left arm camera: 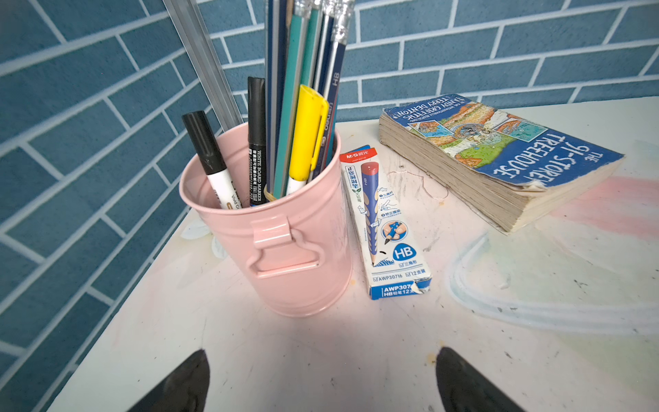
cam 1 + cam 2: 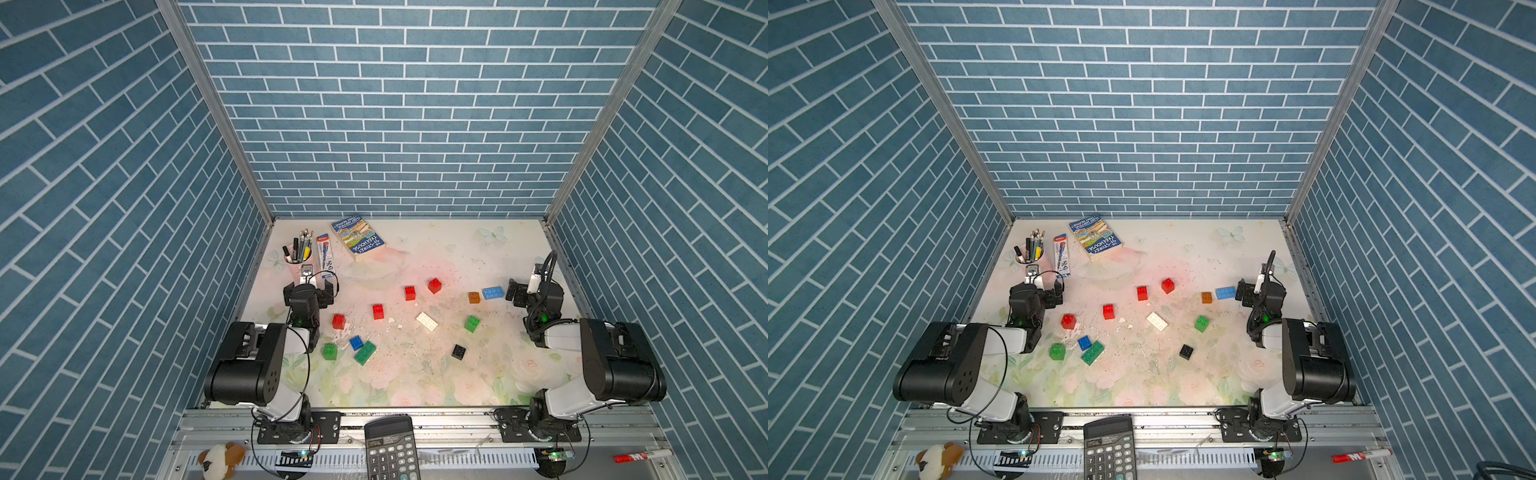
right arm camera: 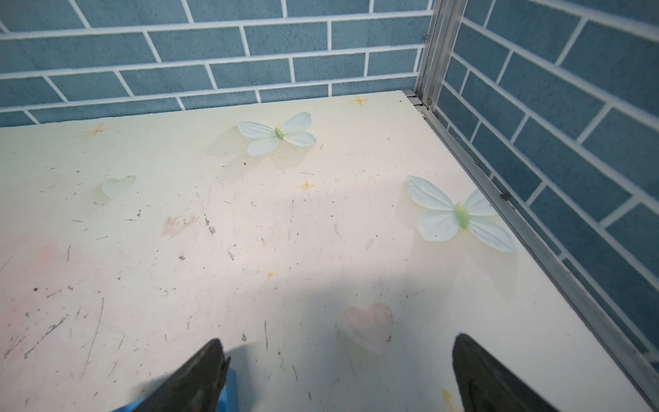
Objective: Assemble the letter r with lego
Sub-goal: Pick up the lego brick from the center of the board.
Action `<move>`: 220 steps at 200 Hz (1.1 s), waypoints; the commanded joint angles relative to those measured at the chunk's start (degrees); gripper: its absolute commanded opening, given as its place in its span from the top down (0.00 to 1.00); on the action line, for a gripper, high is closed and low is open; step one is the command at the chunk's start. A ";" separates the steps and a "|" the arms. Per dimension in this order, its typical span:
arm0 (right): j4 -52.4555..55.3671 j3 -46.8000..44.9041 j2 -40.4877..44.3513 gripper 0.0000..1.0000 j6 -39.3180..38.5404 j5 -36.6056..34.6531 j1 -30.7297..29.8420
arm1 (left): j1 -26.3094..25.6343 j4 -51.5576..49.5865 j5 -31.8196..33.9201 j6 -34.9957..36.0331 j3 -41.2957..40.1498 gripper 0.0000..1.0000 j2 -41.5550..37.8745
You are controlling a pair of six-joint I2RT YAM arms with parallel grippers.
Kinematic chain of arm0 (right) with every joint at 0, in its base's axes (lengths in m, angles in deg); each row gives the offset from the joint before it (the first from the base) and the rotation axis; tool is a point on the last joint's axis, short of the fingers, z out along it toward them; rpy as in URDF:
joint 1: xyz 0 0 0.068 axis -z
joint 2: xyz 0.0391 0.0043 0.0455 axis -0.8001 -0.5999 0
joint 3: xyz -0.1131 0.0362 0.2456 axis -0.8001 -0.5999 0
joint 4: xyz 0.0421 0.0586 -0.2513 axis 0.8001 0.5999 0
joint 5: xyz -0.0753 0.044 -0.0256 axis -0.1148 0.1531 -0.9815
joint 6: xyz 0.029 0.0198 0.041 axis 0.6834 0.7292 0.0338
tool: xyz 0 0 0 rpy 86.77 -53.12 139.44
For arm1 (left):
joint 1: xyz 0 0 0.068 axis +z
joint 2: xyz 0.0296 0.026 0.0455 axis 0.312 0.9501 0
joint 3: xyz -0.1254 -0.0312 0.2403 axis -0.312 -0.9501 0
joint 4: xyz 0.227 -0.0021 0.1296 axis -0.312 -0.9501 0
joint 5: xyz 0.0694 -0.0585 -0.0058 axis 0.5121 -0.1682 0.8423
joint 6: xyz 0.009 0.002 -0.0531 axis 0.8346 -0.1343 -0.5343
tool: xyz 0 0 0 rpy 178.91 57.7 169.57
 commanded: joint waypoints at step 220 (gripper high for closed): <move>82.75 39.99 4.60 0.01 23.22 -12.95 -15.00 | -23.84 -58.24 -6.54 -3.66 35.82 0.01 -13.83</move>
